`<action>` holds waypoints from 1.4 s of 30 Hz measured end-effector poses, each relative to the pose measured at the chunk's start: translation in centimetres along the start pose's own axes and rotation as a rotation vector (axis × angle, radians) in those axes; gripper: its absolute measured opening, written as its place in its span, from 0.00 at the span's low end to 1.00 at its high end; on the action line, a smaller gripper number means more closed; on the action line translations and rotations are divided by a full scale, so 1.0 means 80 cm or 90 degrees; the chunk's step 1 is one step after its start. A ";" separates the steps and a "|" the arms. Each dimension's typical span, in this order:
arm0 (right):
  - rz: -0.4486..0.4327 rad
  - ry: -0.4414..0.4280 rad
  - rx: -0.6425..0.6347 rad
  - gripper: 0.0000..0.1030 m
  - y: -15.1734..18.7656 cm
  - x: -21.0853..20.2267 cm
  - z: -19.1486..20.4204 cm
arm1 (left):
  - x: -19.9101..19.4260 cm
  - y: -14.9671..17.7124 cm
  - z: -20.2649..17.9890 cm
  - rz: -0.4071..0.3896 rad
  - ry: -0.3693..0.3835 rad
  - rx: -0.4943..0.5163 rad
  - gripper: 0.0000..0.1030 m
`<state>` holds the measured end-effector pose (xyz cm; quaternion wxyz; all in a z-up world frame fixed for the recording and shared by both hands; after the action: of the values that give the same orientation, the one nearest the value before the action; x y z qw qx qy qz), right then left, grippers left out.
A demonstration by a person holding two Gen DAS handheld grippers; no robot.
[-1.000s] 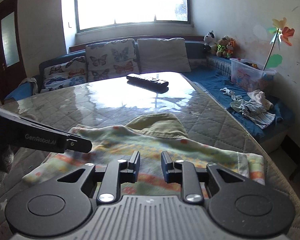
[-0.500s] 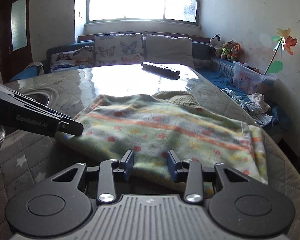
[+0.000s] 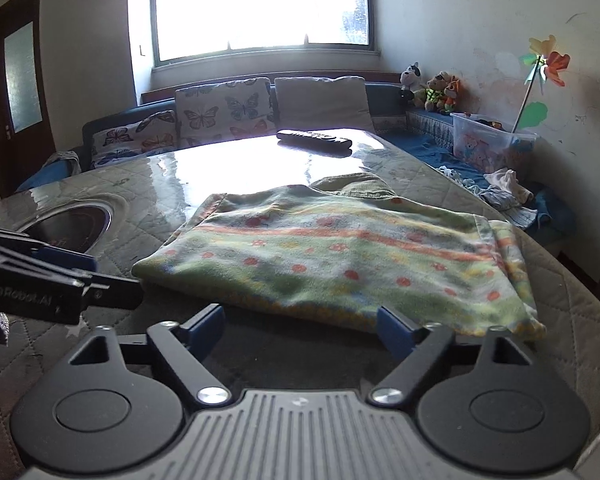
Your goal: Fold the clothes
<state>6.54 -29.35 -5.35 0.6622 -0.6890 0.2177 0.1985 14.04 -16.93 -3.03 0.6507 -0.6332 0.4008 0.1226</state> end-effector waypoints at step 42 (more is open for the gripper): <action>0.019 0.083 0.004 1.00 0.040 -0.051 0.026 | -0.073 0.068 -0.006 -0.043 -0.028 0.007 1.00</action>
<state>1.39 -27.24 -5.76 0.6461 -0.6949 0.2709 0.1623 6.42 -14.42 -2.97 0.6663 -0.6402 0.3656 0.1121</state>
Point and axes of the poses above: each gripper's, at about its wrist camera, not at the fingertips, and x roughly the way its jaws point, z to its left, y to its underside, the point moved 8 cm from there along x, roughly the way its jaws point, and after that the axes turned 7 degrees about -x, right-handed, at the moved point
